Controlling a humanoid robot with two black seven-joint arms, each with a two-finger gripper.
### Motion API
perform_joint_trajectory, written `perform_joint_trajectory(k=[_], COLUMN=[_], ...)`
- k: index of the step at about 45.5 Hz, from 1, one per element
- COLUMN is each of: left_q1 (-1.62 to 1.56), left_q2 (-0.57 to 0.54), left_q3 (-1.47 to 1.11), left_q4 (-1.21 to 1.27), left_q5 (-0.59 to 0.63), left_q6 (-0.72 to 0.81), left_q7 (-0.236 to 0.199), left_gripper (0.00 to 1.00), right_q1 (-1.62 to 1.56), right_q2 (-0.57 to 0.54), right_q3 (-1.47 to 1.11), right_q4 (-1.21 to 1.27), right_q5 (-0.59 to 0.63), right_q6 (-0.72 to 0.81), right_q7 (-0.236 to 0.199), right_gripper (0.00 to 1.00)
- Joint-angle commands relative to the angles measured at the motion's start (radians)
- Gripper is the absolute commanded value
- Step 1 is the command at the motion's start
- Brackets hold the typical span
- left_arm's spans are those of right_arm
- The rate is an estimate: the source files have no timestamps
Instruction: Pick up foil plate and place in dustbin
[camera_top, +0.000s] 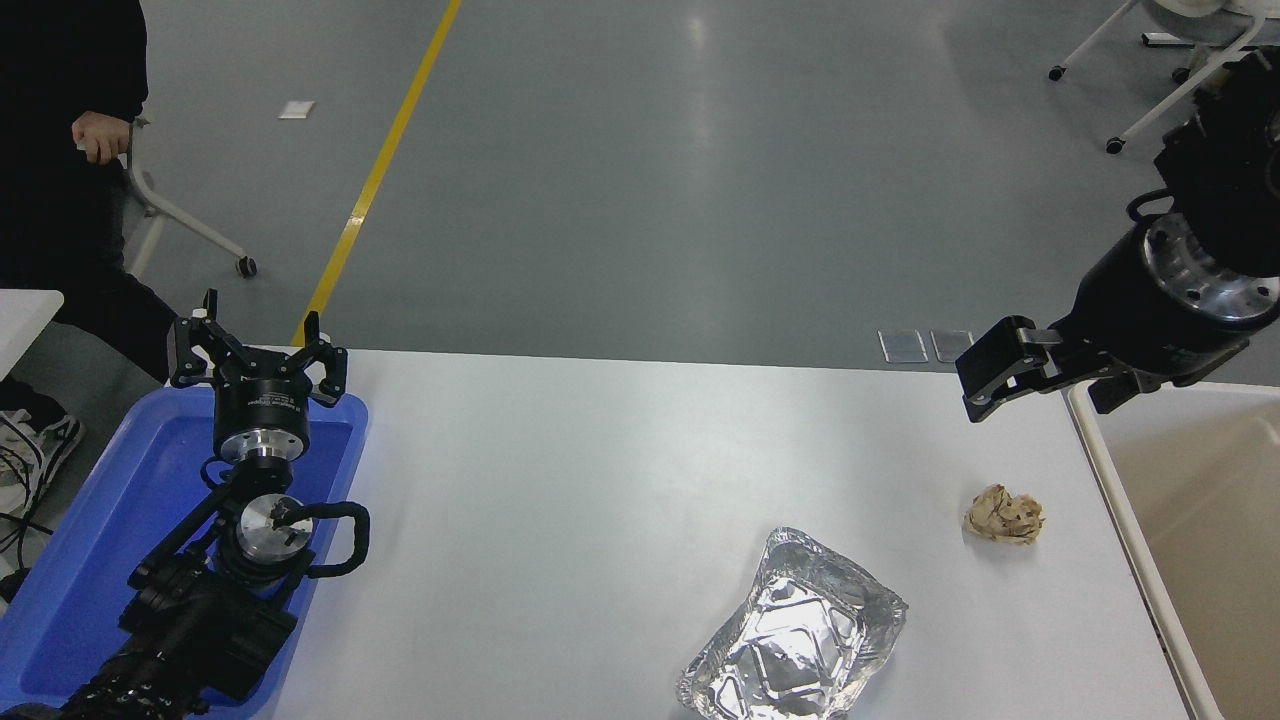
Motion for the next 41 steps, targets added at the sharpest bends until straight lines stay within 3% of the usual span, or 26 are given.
perform_joint_trajectory(k=[1, 41], left_q1=[0.0, 0.0], left_q2=[0.0, 0.0], left_q3=[0.0, 0.002], left_q4=[0.0, 0.0], left_q5=[0.001, 0.0], left_q6=[0.0, 0.0], left_q7=[0.0, 0.0], left_gripper=[0.99, 0.99], right_q1=[-0.002, -0.054], right_q2=[-0.002, -0.097], right_q3=[0.003, 0.021], right_q4=[-0.001, -0.018], right_q5=[-0.021, -0.114], right_q6=[0.0, -0.005], right_q7=[0.0, -0.002], right_gripper=[1.0, 1.0])
